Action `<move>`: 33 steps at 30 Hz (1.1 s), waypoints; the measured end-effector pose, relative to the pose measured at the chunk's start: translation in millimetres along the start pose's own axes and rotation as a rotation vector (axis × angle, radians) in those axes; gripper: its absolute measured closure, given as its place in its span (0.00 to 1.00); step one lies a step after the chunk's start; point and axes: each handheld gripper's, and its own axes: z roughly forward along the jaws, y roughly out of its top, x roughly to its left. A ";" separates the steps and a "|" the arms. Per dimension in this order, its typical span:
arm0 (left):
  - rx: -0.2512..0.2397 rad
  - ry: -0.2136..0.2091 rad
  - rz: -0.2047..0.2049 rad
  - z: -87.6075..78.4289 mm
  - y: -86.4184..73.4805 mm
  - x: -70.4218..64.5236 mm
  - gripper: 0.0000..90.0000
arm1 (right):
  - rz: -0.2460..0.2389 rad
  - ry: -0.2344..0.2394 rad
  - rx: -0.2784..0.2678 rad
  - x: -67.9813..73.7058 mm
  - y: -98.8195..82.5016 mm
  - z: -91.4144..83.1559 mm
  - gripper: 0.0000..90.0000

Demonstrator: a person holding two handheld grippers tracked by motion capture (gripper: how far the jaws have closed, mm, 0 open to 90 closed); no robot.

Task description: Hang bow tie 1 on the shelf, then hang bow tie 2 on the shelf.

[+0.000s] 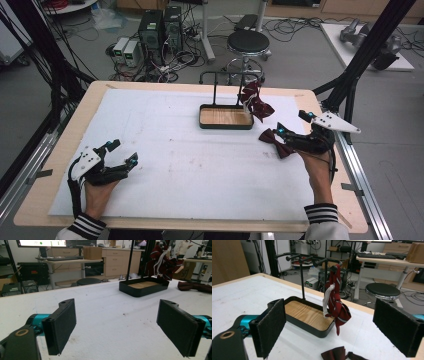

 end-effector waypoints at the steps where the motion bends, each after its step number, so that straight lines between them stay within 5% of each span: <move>1: 0.000 0.000 0.000 0.0 0.0 0.0 0.18 | 0.004 0.002 -0.001 0.6 -2.1 -1.1 0.12; 16: -0.001 -0.001 -0.002 -0.3 0.0 0.4 0.18 | 0.005 0.006 0.019 7.8 -31.6 -11.0 0.12; 33: -0.002 -0.002 -0.001 -0.5 -0.1 0.3 0.18 | -0.003 0.004 0.047 1.6 -26.5 -9.8 0.12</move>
